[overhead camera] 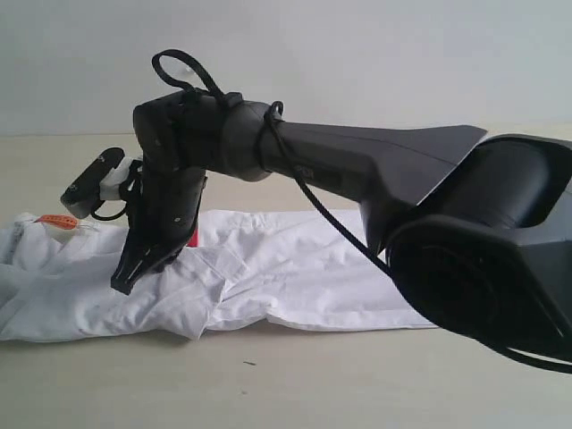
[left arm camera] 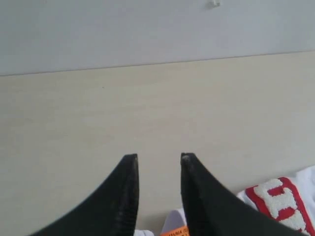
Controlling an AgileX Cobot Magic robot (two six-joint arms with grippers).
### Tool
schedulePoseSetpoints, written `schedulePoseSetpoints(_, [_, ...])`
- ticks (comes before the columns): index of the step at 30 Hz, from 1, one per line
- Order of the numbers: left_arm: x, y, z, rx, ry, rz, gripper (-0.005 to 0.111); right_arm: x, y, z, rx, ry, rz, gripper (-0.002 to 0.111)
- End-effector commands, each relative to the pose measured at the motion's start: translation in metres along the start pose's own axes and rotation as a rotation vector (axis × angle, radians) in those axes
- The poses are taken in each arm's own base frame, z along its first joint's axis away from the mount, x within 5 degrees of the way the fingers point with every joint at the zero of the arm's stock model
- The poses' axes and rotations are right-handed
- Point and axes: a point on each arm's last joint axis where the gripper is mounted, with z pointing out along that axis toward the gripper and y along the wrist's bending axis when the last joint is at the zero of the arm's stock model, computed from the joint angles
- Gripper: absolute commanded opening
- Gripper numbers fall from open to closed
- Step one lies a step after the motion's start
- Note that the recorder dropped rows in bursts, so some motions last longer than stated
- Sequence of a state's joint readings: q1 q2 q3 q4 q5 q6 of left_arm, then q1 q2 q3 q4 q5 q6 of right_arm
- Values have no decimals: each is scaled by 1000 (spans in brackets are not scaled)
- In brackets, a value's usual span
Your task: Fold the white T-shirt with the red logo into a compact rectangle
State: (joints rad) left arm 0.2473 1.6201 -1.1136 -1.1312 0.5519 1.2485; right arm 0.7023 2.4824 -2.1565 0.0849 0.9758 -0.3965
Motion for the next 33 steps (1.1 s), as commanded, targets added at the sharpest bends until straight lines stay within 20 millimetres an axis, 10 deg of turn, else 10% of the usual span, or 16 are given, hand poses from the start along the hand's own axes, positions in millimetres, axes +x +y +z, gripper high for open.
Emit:
schedulePoseSetpoints(1, [0, 0, 0, -4, -6, -8, 31, 0, -2, -4, 4, 8, -3, 0])
schedulePoseSetpoints(9, [33, 3, 13, -3, 104, -106, 31, -1, -9, -20, 86, 23, 8, 0])
schedulePoseSetpoints(23, [80, 32, 27, -3, 460, -347, 48, 6, -52, -148, 69, -148, 138, 0])
schedulePoseSetpoints(33, [127, 16, 50, 100, 647, -330, 53, 32, -68, -171, 23, -174, 177, 0])
